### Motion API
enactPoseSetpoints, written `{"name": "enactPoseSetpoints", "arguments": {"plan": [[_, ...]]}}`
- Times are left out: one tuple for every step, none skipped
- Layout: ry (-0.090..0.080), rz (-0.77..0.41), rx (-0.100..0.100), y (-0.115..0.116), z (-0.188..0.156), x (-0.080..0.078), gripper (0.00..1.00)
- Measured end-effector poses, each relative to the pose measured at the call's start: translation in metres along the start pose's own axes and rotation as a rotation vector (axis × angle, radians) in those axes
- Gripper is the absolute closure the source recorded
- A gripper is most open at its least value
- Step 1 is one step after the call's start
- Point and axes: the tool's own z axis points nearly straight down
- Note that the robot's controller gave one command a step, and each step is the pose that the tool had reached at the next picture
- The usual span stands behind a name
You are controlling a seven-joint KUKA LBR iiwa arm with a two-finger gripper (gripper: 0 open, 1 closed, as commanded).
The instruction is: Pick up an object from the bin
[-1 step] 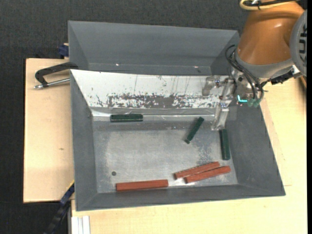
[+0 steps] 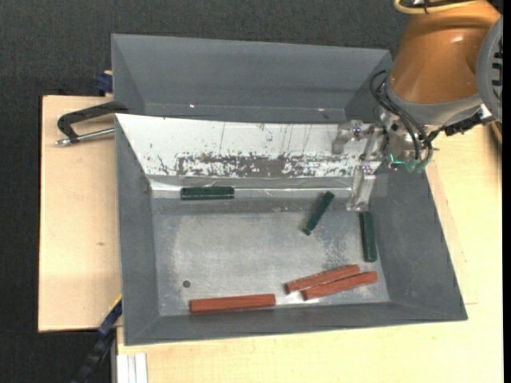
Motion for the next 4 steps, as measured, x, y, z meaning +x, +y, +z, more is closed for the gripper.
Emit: {"name": "enactPoseSetpoints", "arguments": {"plan": [[-0.007, -0.046, 0.001, -0.002, 0.042, 0.003, 0.00], [-0.001, -0.196, 0.000, 0.000, 0.111, 0.016, 0.00], [0.000, -0.652, -0.001, -0.003, 0.156, 0.010, 1.00], [0.000, -0.652, -0.001, -0.003, 0.156, 0.010, 1.00]]}}
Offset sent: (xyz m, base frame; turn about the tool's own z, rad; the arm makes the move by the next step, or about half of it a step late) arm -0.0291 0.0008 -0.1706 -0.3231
